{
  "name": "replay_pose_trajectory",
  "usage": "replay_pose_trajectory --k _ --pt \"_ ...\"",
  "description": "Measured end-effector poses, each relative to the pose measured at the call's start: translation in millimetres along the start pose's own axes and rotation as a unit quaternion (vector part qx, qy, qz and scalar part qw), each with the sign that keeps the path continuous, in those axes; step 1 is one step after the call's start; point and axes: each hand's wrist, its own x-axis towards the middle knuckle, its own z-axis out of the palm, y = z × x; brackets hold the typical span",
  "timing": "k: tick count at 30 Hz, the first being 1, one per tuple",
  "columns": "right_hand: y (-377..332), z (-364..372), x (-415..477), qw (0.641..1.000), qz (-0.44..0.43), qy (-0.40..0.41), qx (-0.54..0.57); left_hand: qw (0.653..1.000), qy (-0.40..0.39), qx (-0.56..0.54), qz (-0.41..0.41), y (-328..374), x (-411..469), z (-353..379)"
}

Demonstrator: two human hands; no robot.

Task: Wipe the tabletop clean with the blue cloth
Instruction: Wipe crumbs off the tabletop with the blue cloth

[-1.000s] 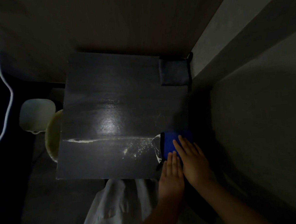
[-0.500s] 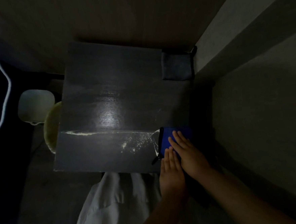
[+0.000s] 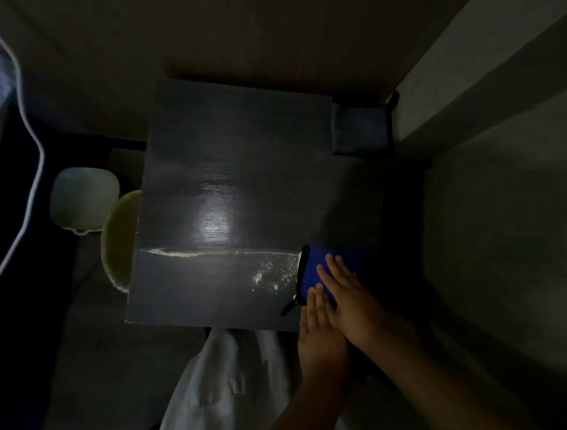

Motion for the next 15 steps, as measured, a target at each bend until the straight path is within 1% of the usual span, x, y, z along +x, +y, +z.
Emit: replay_pose_trajectory --k 1,3,6,7,9,11,12,14,15 --pt "-5 2 1 1.000 0.001 0.007 -0.003 1.000 -0.018 0.000 -0.010 -3 -2 -5" --pt "-16 5 3 1.000 -0.002 0.023 -0.008 1.000 -0.001 -0.001 -0.014 -12 -5 -9" --pt "-39 7 5 1.000 -0.010 0.028 -0.010 0.997 0.072 -0.017 -0.020 -24 -11 -28" --pt "-46 7 5 0.999 -0.011 0.027 -0.017 0.997 0.078 -0.003 -0.019 -29 -11 -30" --pt "-60 5 7 0.999 -0.011 0.026 -0.024 0.997 0.066 0.039 -0.024 -40 -14 -34" --pt "-72 4 10 1.000 -0.013 0.020 -0.011 0.998 0.052 0.019 -0.032 -54 -14 -33" --pt "-77 4 12 1.000 -0.013 0.017 -0.007 0.999 0.017 0.022 -0.028 -60 -14 -31" --pt "-85 4 14 1.000 -0.014 0.014 0.001 0.999 0.009 0.021 -0.025 -68 -17 -33" --pt "-90 5 15 1.000 -0.013 0.012 0.003 0.999 0.025 0.020 -0.020 -73 -18 -36"
